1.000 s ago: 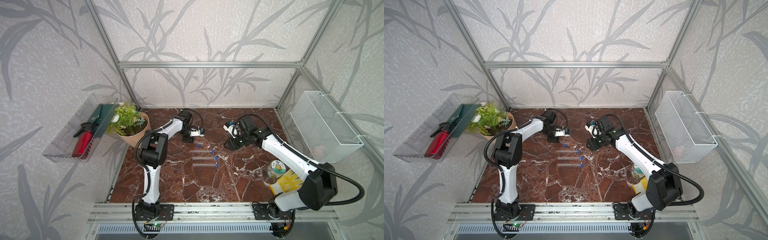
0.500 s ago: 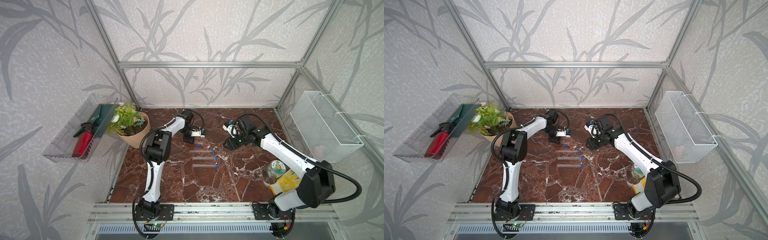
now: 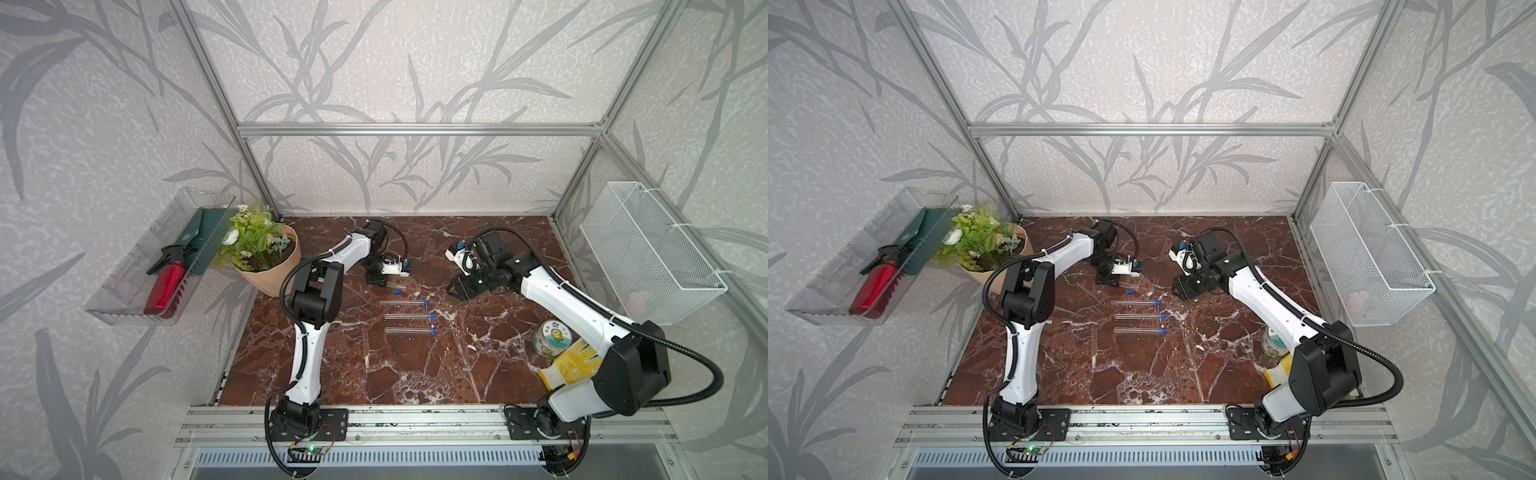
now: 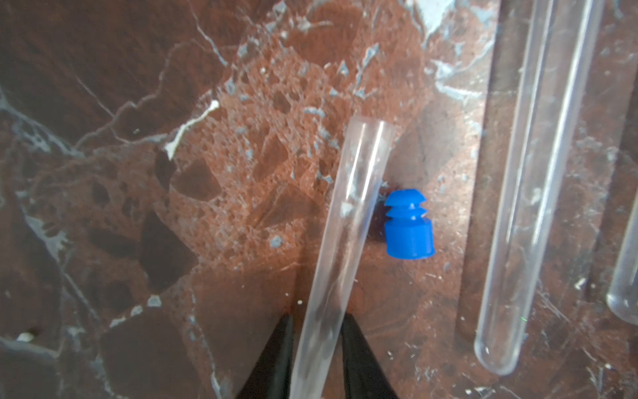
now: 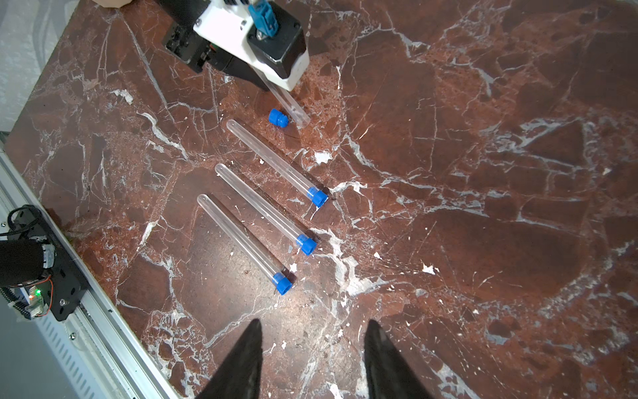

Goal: Insert stoppers into test tubes
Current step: Pick up the test tube at the center of the board.

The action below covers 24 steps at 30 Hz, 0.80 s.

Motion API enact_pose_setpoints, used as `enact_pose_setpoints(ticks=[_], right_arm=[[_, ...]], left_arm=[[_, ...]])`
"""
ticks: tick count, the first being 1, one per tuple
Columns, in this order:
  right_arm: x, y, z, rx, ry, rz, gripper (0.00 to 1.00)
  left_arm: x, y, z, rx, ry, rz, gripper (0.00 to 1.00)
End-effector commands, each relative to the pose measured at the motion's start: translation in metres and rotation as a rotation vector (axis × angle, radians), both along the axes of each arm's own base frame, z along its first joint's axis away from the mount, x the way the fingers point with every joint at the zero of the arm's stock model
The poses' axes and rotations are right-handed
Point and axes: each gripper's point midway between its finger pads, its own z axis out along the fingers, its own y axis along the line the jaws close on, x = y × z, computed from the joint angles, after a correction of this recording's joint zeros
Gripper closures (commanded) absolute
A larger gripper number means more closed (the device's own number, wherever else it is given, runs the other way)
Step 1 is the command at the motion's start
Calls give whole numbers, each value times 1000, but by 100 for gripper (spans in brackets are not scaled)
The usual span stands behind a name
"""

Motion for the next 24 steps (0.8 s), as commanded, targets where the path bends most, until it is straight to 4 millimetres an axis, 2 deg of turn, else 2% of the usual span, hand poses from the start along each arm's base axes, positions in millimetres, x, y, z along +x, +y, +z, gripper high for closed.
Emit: enact_pose_setpoints(ticks=[1,11,15,18,24], right_arm=[[-3,-1,7,-6,-5,6,52],[-7,-7,11,-11,-20,-14,52],[-7,-8,14,-8,-29,-27,52],[-4,-12,16,-9,-47,-66,52],[-2,-14,25,41,-51,-142,52]], left_arm=[[-11,9,-15,37,46,-13,77],[2,7,-5,23,-25,14,87],[10,5,4,7,-70,51,91],[20,1,19,-28,-116,117,93],[31,-9,66,-162,-232,273,97]])
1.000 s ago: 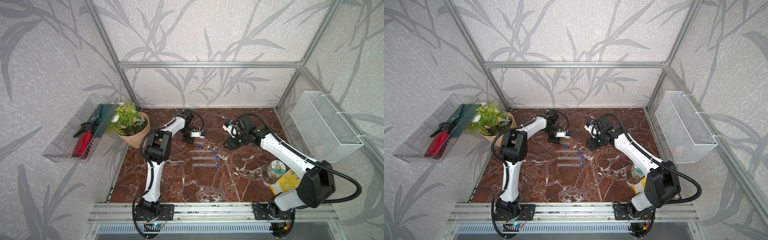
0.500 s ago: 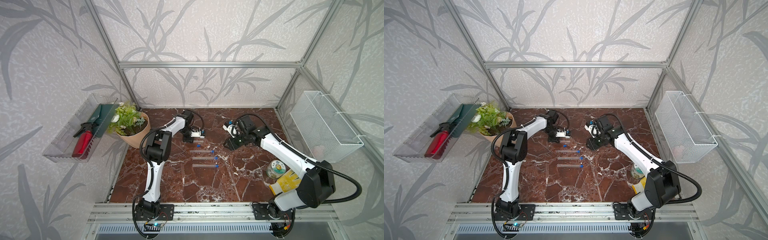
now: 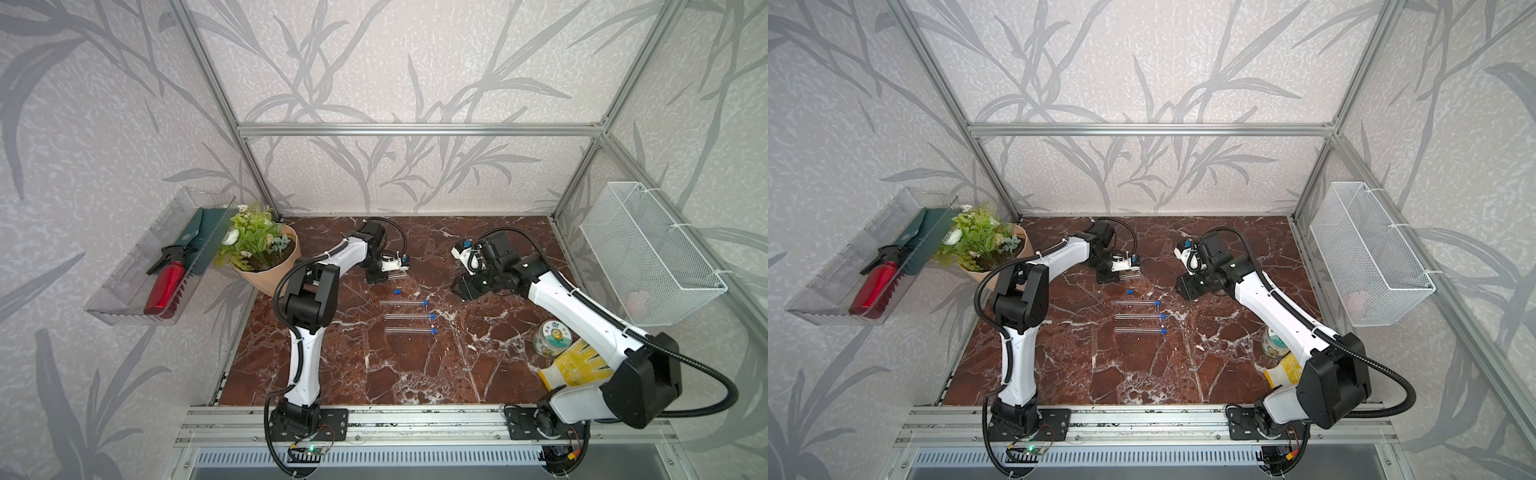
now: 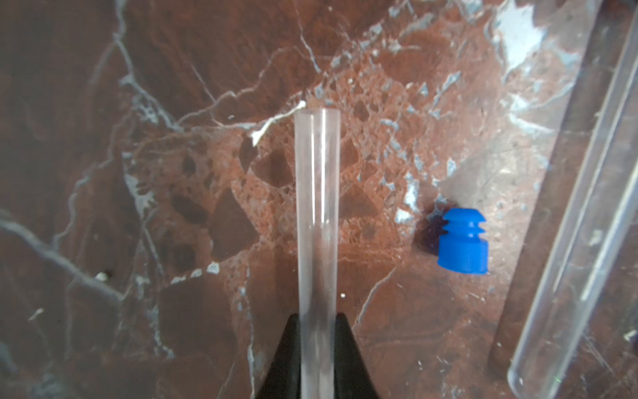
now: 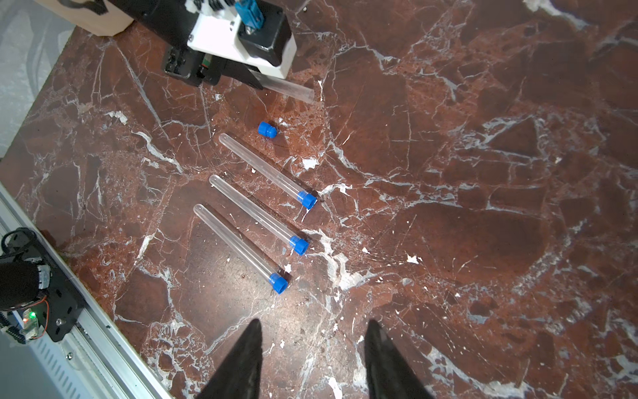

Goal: Insert stoppers into test tubes
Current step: Pick up the test tube at the center of the board, then adjust the test tube.

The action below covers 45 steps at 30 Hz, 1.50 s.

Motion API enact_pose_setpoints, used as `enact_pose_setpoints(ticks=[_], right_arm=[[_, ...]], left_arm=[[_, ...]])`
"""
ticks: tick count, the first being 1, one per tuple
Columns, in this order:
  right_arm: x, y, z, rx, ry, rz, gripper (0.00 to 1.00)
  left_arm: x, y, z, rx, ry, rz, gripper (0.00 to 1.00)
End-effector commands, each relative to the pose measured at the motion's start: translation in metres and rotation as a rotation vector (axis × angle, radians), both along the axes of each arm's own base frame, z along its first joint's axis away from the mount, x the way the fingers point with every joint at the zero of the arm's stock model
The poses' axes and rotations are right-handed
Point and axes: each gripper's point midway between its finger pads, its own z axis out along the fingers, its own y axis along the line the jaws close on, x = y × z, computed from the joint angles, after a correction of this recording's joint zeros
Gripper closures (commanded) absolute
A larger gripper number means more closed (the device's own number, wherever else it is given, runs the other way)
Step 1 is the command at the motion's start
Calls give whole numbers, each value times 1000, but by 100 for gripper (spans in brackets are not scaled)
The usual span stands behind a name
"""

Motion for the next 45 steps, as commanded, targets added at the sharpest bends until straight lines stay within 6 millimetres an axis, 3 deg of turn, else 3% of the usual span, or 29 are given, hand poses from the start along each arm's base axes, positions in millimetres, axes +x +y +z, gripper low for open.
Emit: enact_pose_setpoints(ticks=[1,6,14,19,25,31,34,45], right_arm=[[0,-2,10,41,0,-73,51],[2,9,18,153,82,-158,51],[-7,50,51,340,269,-71,46],[-8,71,75,420,298,-9,40],[1,88,80,460,350,8,39],[0,103,74,429,401,40,40],[2,104,58,382,452,22,42],[1,106,44,354,489,7,58]], left_arm=[[16,-10,61,-134,-125,115,98],[-3,-21,110,-296,-164,169,100],[-46,-28,152,-541,-202,288,100],[-85,-35,159,-594,-150,261,100],[-121,-49,158,-617,-128,142,100],[-134,-58,160,-615,-125,74,100],[-136,-62,160,-617,-129,54,100],[-144,-66,153,-605,-111,28,100]])
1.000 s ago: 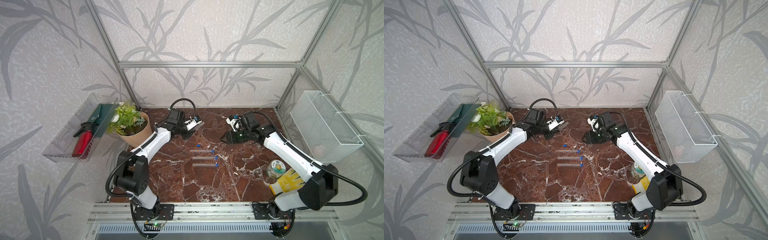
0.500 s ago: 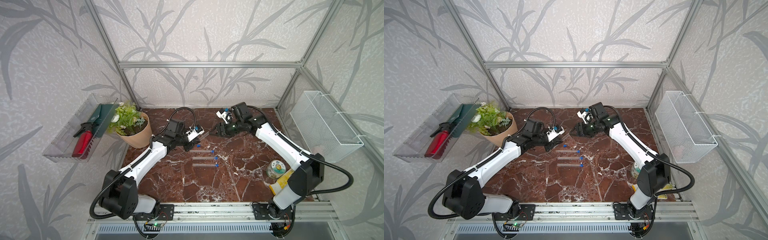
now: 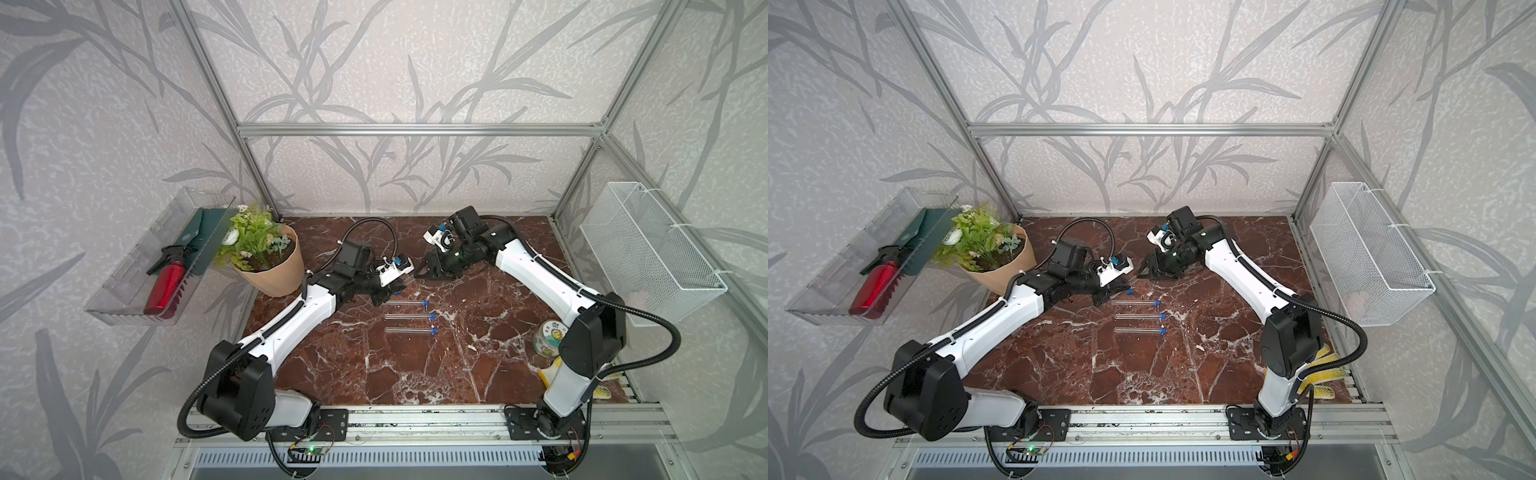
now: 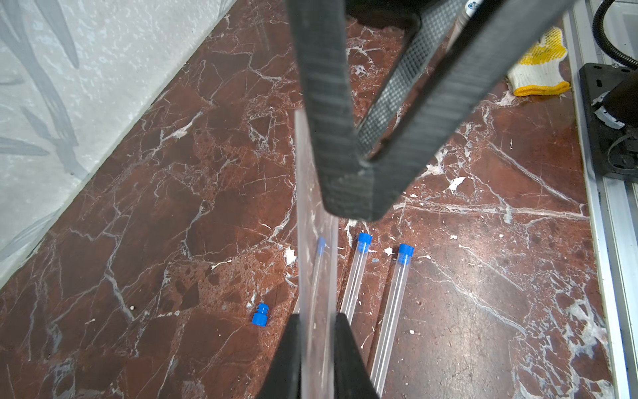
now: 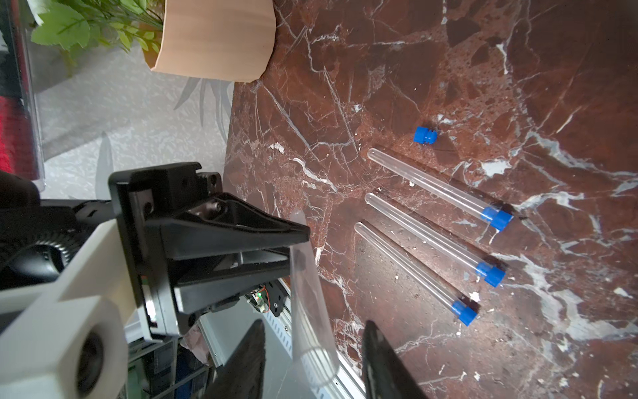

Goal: Insert stoppers into test tubes
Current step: Adjust the test tube.

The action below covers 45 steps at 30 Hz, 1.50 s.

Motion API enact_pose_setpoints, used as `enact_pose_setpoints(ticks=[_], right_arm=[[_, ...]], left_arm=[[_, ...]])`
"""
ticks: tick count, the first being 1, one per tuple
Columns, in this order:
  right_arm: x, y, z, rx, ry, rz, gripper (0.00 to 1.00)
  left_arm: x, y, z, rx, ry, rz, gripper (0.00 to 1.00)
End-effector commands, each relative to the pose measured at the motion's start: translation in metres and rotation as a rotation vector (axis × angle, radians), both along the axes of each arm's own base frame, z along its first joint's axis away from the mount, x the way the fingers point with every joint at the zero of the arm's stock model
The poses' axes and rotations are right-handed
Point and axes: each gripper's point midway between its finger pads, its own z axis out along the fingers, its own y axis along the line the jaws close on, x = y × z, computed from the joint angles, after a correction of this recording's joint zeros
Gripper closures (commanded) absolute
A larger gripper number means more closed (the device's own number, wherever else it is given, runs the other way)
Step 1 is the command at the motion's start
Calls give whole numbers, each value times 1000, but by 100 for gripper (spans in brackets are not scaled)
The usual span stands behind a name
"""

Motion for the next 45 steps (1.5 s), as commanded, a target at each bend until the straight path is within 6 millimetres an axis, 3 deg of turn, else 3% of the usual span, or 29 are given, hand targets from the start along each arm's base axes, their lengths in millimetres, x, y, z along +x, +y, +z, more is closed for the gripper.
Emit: enact_pose_setpoints(ticks=[1,22,32,37,45], right_arm=[[-4,3,1,-3,22,14,58],[-12,8,-11,-22,58,32,71],[-17,12,-4,15,64,49,86],[-21,16,7,63,72,64,88],[-23,18,10,89,82,69,88]], left_arm=[[-11,-1,-1,1,-4,-41,100],[-26,-4,3,-11,-22,-83,100],[-25,-3,2,3,-25,-71,100],[-23,1,-2,14,-34,-48,77],[-25,0,-5,5,-30,-50,80]])
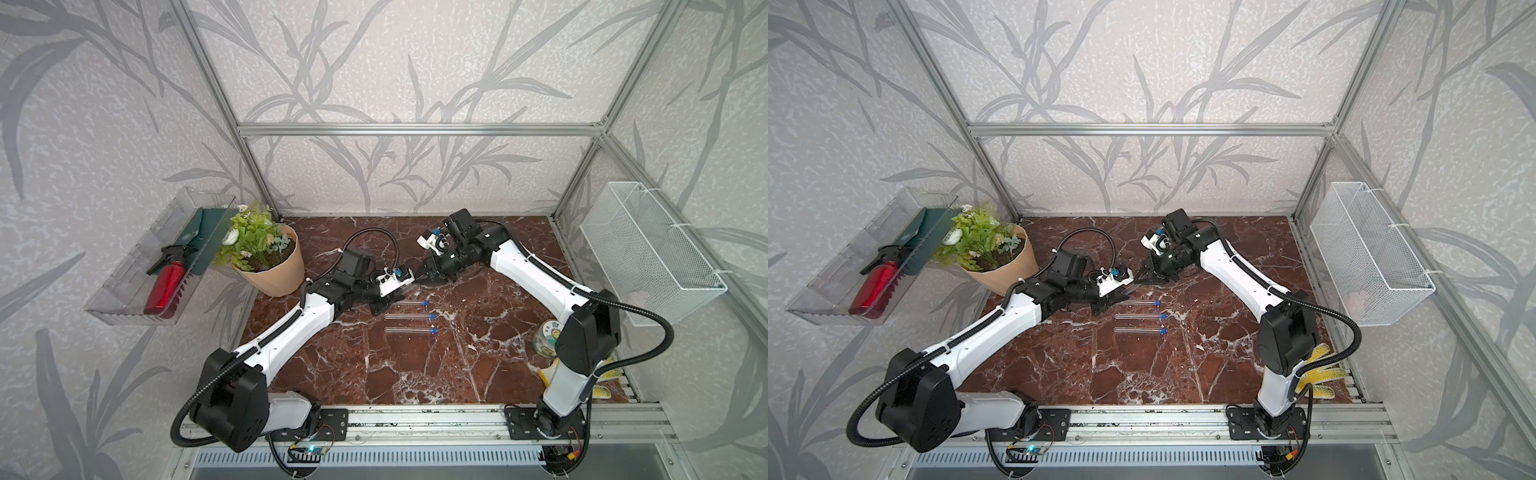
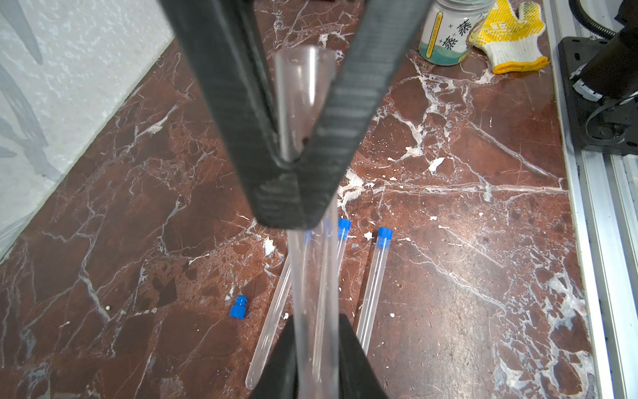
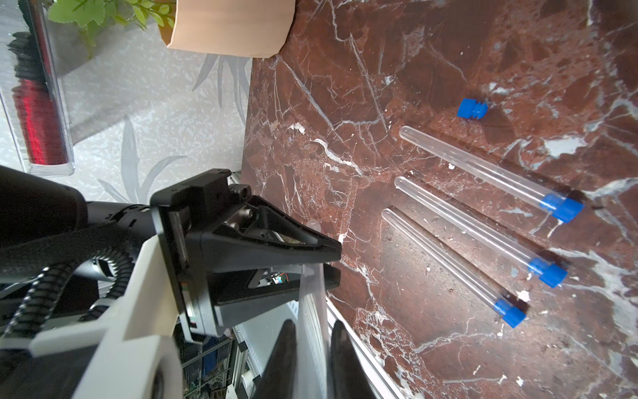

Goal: Insert stoppers into test tubes
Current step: Adjust the test tube, then pick up the stopper from the center of the board.

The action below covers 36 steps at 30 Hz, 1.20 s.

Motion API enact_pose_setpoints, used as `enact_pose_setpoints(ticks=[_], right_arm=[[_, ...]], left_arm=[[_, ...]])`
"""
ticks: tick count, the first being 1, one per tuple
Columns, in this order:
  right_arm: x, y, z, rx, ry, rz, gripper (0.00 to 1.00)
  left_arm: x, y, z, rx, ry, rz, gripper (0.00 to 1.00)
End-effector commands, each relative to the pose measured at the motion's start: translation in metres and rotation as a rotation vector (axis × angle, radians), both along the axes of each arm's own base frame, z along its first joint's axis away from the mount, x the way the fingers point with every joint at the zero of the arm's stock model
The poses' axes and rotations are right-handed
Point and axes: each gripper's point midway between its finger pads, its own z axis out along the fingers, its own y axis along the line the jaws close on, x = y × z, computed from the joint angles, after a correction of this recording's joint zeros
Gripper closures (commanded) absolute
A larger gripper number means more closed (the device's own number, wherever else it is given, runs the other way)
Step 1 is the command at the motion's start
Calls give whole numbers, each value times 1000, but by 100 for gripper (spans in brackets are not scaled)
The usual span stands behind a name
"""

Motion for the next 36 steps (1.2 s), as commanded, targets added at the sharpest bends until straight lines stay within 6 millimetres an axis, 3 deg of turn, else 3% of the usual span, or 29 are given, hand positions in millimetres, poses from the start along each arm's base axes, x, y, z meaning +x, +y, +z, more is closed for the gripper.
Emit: enact_pose_setpoints(ticks=[1,7,12,16,20,22,27,31,36], right_arm=[[-9,2,10,33,7,16,88],[-8,2,9,34,9,15,86],[2,2,23,66,-64,5,63],[27,-14,40,80,-278,-31,59],[45,-38,10,-121,-641,67,59],[47,-37,-5,-185,-775,183,60],[44,-1,-41,-254,-1018,528,60],[48,30,-70,-254,-1060,695,60],[62,47,-107,-297,-1069,822,61]], left_arm=[[-3,-2,8,-22,-32,-8,80],[-3,-2,13,-35,-54,-11,92],[-4,5,7,-4,-45,19,100],[16,30,2,37,-39,257,100],[36,70,7,-12,-11,617,100],[38,89,6,-42,36,778,100],[33,121,-2,-102,167,1066,100],[30,144,-3,-167,200,1245,100],[24,156,2,-215,223,1323,100]])
